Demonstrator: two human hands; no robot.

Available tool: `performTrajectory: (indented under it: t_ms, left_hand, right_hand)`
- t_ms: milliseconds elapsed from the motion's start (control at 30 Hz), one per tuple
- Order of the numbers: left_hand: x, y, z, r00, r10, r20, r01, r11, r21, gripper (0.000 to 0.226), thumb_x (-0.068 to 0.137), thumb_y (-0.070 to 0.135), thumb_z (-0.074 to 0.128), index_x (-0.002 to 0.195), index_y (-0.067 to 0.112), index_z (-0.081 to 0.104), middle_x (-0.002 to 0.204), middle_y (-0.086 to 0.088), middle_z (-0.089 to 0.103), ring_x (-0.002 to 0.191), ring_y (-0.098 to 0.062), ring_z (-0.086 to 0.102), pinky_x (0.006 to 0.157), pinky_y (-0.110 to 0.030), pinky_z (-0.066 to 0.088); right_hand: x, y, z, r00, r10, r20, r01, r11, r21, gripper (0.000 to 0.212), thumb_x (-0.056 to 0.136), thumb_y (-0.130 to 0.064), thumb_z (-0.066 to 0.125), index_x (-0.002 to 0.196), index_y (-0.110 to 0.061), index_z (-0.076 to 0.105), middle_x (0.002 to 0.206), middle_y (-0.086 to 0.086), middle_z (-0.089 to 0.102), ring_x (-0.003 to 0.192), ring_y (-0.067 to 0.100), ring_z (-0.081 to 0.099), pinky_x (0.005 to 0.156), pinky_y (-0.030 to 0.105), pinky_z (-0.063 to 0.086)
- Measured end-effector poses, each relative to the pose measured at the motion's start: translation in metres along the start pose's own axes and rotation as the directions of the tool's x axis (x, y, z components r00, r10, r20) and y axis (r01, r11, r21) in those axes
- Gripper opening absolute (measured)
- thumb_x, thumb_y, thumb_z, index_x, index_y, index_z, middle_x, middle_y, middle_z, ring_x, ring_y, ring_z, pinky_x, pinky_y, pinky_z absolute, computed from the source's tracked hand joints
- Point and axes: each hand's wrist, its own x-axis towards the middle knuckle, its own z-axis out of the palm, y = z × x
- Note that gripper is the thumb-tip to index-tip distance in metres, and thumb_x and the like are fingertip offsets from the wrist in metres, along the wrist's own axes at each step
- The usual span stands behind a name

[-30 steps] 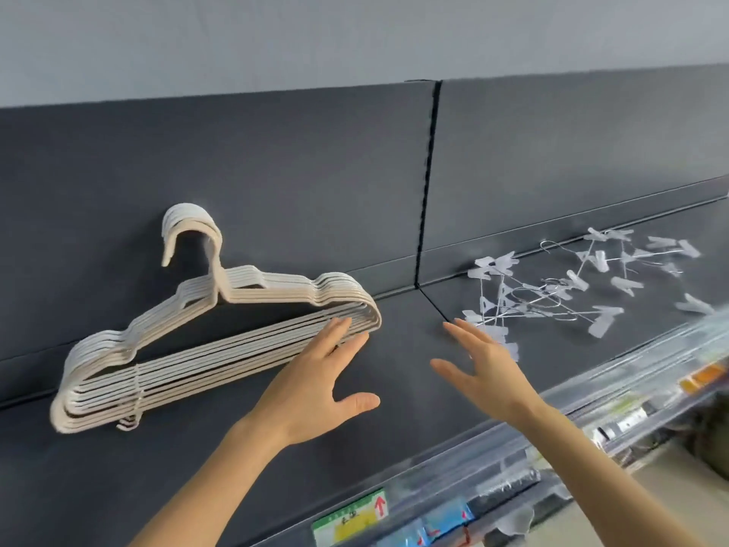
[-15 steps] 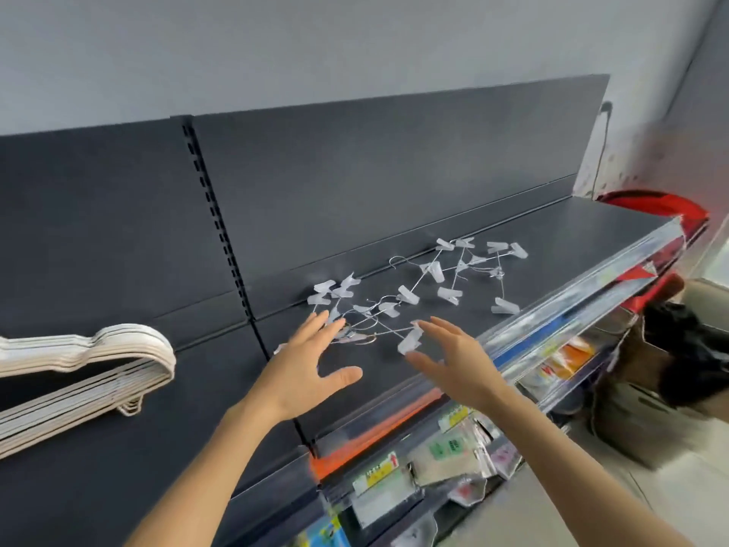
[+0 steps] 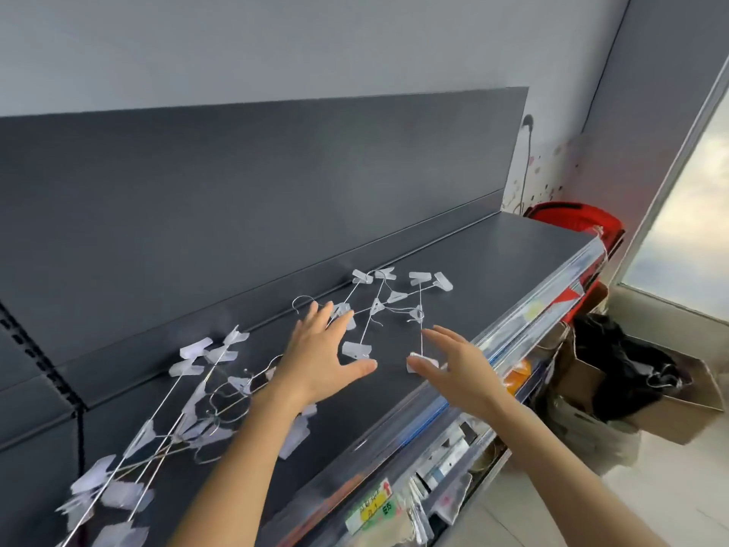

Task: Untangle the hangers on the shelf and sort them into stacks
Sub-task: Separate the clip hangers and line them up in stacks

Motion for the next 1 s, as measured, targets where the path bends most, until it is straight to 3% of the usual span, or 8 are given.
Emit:
performTrajectory:
  t_ms: [133,367,533,633,700,800,900,1000]
  left_hand:
    - [0.055,-0.003,0.025,0.995,-0.09,0.049,0.091,0.996,-0.008,0.09,0.081,0.063,0.057,0.152,0.026,0.015,0.161,-0.001,-0.001,0.146,-0.019,-0.014,0.119,-0.04,0.0]
    - [0.121,-0.005,0.051,0.979,-0.178,0.103,0.184,0.982,-0.05,0.086,0.084,0.056,0.06,0.151,0.021,0.019,0.16,-0.006,0.002,0.147,-0.021,-0.01,0.119,-0.04,0.006]
    - [0.147,-0.005,0.07,0.979,-0.186,0.083,0.183,0.982,0.05,0.075,0.084,0.046,0.065,0.147,0.024,0.032,0.159,-0.001,0.014,0.147,-0.018,-0.002,0.119,-0.036,0.007]
    - [0.159,0.004,0.08,0.98,-0.197,0.036,0.186,0.963,0.196,0.062,0.085,0.041,0.063,0.142,0.029,0.04,0.149,0.009,0.035,0.146,-0.013,0.01,0.117,-0.045,-0.002]
    - [0.165,0.013,0.084,0.971,-0.239,-0.016,0.235,0.934,0.27,0.05,0.086,0.037,0.062,0.134,0.03,0.048,0.138,0.014,0.047,0.143,-0.012,0.019,0.115,-0.052,-0.008]
    - [0.171,0.028,0.089,0.941,-0.333,-0.05,0.335,0.907,0.257,0.031,0.087,0.027,0.061,0.118,0.023,0.057,0.117,0.014,0.06,0.123,-0.011,0.044,0.115,-0.05,-0.008]
    - [0.178,0.039,0.095,0.931,-0.348,-0.111,0.366,0.887,0.283,0.008,0.087,0.019,0.059,0.095,0.022,0.058,0.084,0.014,0.054,0.086,-0.011,0.054,0.119,-0.046,0.003]
    - [0.18,0.041,0.104,0.932,-0.311,-0.187,0.359,0.863,0.356,0.025,0.078,0.01,0.068,0.07,0.024,0.05,0.06,0.01,0.048,0.057,-0.015,0.046,0.113,-0.044,0.03]
  right_hand:
    - [0.06,0.028,-0.014,0.999,0.021,0.024,-0.021,1.0,-0.018,0.062,0.089,-0.052,0.053,0.143,-0.024,0.038,0.152,-0.003,0.031,0.139,0.016,0.03,0.11,0.029,0.028]
    - [0.15,0.062,-0.019,0.994,-0.02,0.103,0.028,0.997,-0.076,0.054,0.094,-0.045,0.049,0.141,-0.02,0.042,0.151,-0.002,0.034,0.137,0.017,0.034,0.108,0.029,0.03]
    - [0.201,0.081,-0.015,0.969,-0.183,0.168,0.198,0.977,-0.08,0.037,0.098,-0.023,0.044,0.134,-0.018,0.05,0.148,-0.002,0.038,0.129,0.017,0.043,0.101,0.028,0.037]
    - [0.231,0.099,-0.012,0.908,-0.343,0.242,0.384,0.912,-0.145,0.039,0.097,-0.008,0.038,0.131,-0.02,0.053,0.145,-0.003,0.041,0.135,0.015,0.034,0.11,0.027,0.023]
    - [0.247,0.111,-0.012,0.846,-0.427,0.318,0.499,0.845,-0.192,0.043,0.092,0.001,0.036,0.128,-0.017,0.054,0.136,-0.001,0.049,0.133,0.016,0.032,0.108,0.021,0.012]
    - [0.264,0.127,-0.017,0.739,-0.524,0.423,0.643,0.737,-0.21,0.037,0.092,-0.003,0.038,0.123,-0.016,0.056,0.123,0.0,0.055,0.127,0.018,0.037,0.113,0.026,0.007]
    - [0.282,0.141,-0.021,0.633,-0.585,0.507,0.744,0.641,-0.188,0.026,0.094,-0.016,0.043,0.115,-0.017,0.059,0.109,-0.004,0.057,0.113,0.016,0.046,0.118,0.031,0.006]
    - [0.299,0.15,-0.02,0.545,-0.665,0.51,0.819,0.553,-0.154,0.016,0.091,-0.019,0.049,0.093,-0.017,0.064,0.082,-0.003,0.054,0.082,0.02,0.049,0.118,0.036,0.016]
